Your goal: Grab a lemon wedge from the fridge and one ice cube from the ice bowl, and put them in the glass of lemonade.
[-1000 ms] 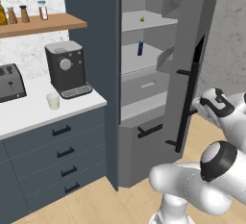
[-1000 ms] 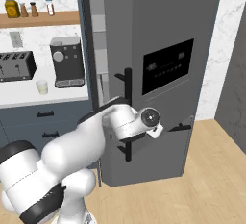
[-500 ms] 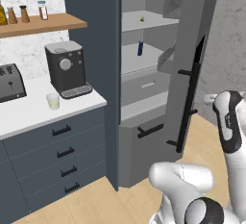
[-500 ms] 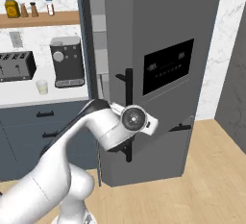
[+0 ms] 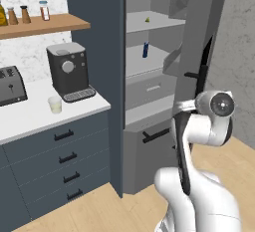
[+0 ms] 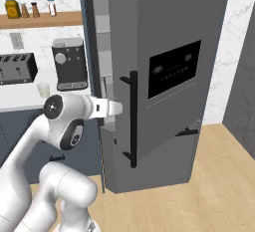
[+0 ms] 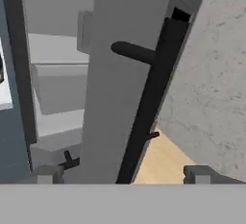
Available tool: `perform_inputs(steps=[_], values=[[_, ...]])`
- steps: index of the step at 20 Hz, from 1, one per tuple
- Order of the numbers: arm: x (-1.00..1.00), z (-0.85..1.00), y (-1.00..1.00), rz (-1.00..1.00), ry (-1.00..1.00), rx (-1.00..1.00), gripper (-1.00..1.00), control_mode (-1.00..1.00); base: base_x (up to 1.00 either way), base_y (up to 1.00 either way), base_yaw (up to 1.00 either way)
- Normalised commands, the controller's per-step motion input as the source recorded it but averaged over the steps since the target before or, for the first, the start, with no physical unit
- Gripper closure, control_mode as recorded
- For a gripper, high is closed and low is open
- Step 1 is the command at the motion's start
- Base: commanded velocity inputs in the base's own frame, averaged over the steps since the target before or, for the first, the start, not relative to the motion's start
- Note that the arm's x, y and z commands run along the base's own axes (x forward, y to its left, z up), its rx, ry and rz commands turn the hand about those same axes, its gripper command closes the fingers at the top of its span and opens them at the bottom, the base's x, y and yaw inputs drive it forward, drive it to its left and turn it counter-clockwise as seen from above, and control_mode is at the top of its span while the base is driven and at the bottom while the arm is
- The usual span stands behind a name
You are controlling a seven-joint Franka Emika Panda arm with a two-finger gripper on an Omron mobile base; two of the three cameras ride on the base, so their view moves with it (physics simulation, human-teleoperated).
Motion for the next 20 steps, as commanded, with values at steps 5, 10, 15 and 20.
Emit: perform_inputs(steps=[5,10,15,20], values=[[0.88,0.25,0.76,-0.13,0.17,-0.7,-1.0,-1.0,0.0,0.0,0.0],[0.96,0.03,0.07,-0.12,0.29,-0.16,-1.0,-1.0,0.0,0.0,0.0],[0.75,0.0,0.11,-0.09,0.17,-0.06,-1.0,-1.0,0.0,0.0,0.0],[0.05,-0.28,0.14,0.0,0.0,-0.08,-1.0,-1.0,0.0,0.0,0.0]])
